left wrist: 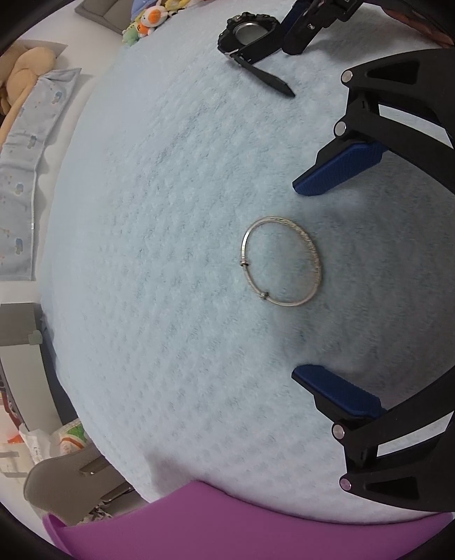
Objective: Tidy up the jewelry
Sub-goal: 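Close the right tool on the black watch while the left tool grasps the silver bangle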
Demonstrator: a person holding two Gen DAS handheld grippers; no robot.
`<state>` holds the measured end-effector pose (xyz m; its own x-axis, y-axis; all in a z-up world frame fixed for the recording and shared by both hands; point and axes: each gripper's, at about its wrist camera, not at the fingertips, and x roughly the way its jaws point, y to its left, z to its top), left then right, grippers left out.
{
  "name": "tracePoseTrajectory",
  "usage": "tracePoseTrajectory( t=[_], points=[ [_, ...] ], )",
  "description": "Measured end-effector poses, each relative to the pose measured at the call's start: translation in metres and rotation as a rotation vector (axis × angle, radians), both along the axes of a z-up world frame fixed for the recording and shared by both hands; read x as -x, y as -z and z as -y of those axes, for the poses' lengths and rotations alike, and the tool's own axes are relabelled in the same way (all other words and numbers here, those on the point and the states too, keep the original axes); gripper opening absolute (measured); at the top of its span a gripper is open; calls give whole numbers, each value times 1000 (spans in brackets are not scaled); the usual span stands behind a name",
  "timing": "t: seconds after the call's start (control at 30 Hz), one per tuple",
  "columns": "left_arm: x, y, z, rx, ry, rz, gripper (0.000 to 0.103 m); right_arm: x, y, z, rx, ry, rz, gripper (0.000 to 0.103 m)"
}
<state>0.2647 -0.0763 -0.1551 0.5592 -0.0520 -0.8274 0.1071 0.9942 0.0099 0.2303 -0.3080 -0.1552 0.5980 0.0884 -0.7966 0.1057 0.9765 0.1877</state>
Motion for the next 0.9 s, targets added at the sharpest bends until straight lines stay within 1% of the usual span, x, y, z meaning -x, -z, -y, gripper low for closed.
tracePoseTrajectory(
  t=[0.2, 0.37, 0.53, 0.63, 0.73, 0.8, 0.83, 0.9],
  points=[
    [-15, 3, 5, -4, -8, 5, 97, -14, 2, 3, -1, -1, 7, 76],
    [-24, 3, 8, -1, -11, 7, 98, -27, 4, -2, 46, -12, 1, 81],
    [-34, 2, 9, 0, -20, 6, 98, -39, 5, -7, 79, -16, -5, 82],
    [-36, 2, 7, 4, -10, -3, 97, -37, 5, -11, 104, -16, -4, 81],
    [-34, 1, 5, 2, -5, -3, 96, -35, 4, -13, 109, -16, 1, 80],
    [-32, 0, 4, -4, -3, 4, 92, -33, 4, -12, 102, -15, 2, 77],
    [-30, -1, 4, -4, -2, 9, 91, -31, 4, -10, 98, -14, 5, 73],
    [-23, -1, 4, -2, -2, 20, 84, -27, 3, -9, 96, -13, 11, 66]
  ],
)
